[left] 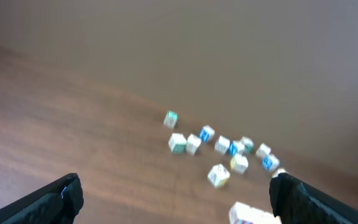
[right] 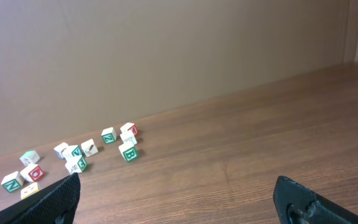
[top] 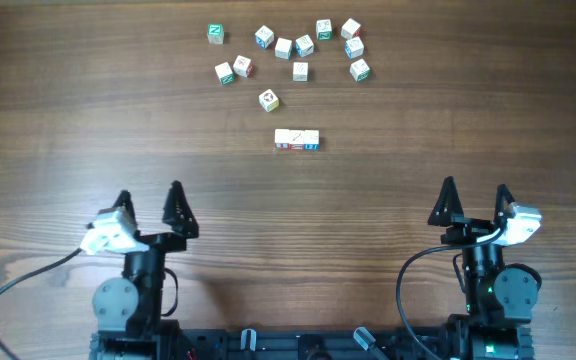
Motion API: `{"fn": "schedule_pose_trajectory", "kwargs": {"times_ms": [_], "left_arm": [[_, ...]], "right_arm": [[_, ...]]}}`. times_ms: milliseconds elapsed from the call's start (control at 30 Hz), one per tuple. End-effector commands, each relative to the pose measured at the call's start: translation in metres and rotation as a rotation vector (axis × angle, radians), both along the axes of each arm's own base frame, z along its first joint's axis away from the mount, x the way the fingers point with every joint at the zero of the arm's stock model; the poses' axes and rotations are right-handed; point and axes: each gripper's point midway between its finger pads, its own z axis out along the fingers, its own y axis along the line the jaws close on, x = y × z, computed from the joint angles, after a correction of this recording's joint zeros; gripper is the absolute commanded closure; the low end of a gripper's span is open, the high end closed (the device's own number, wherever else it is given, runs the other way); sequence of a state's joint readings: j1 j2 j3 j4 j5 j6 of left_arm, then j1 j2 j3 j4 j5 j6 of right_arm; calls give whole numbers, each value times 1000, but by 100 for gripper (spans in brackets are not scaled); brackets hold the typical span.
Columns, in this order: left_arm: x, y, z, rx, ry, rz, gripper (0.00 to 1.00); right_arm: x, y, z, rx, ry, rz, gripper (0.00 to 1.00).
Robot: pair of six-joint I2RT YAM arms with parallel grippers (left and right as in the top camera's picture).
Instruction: Form a horizontal line
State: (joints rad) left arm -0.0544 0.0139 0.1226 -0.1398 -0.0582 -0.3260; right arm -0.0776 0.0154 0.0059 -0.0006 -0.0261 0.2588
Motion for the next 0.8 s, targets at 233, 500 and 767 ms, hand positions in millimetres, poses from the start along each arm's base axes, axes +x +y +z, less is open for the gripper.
{"fn": "schedule_pose_trajectory", "kwargs": {"times_ms": [233,500,767], "left_arm": [[7,-3,-34,37,24,-4,0],[7,-9,-38,119,37,-47,0],[7,-11,-38,110,36,-58,0]], "right_arm": [[-1,2,3,-17,-11,12,0],[-1,2,3,-17,-11,12,0],[-1,2,3,-16,-12,12,0]]}}
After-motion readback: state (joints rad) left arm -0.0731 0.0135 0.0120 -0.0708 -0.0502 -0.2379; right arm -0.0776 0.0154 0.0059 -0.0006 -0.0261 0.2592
